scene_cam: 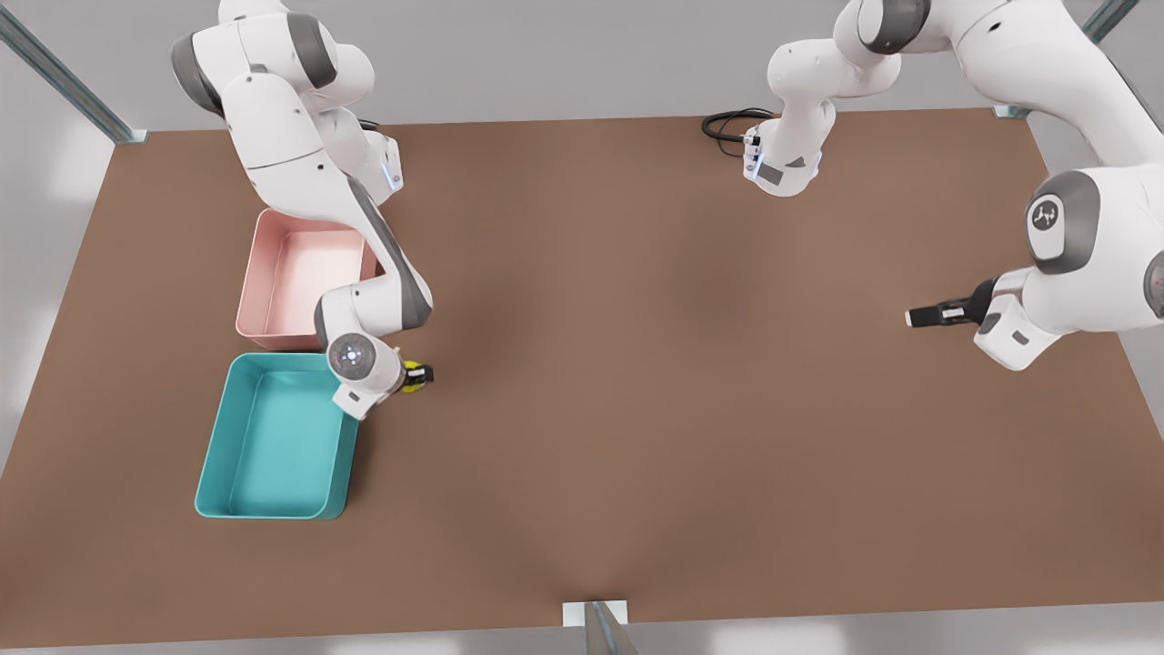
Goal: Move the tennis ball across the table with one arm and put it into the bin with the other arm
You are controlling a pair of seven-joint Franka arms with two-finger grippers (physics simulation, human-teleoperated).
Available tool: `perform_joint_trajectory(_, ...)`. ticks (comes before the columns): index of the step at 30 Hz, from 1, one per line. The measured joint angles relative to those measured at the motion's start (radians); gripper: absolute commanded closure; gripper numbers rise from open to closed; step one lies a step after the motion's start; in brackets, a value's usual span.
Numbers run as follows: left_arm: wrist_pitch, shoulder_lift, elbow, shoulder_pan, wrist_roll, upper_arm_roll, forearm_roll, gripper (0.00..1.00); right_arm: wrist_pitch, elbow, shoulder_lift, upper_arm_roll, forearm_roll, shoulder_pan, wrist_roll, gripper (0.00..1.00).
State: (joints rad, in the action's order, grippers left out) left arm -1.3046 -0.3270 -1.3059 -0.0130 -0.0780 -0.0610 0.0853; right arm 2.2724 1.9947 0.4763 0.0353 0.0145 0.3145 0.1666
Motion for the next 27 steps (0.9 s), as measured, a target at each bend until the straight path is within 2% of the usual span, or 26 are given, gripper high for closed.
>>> perform_joint_trajectory(17, -0.006, 0.003, 0.000, -0.001, -0.054, 0.000, -0.002, 0.00, 0.085, 0.054, 0.044, -0.006, -0.016, 0.010, 0.045, 0.00)
perform_joint_trajectory(18, -0.006, 0.002, 0.000, -0.001, -0.056, 0.000, -0.002, 0.00, 0.086, 0.054, 0.045, -0.006, -0.016, 0.010, 0.047, 0.05)
perform_joint_trajectory(20, -0.005, 0.002, 0.000, -0.001, -0.059, 0.000, -0.002, 0.00, 0.087, 0.054, 0.051, -0.006, -0.016, 0.011, 0.049, 0.27)
perform_joint_trajectory(22, -0.005, 0.002, 0.000, -0.001, -0.062, 0.000, -0.002, 0.00, 0.089, 0.050, 0.057, -0.006, -0.019, 0.013, 0.049, 0.32)
perform_joint_trajectory(27, -0.004, 0.002, 0.000, -0.001, -0.068, 0.000, -0.002, 0.00, 0.070, -0.002, 0.050, -0.006, -0.021, 0.012, 0.048, 0.32)
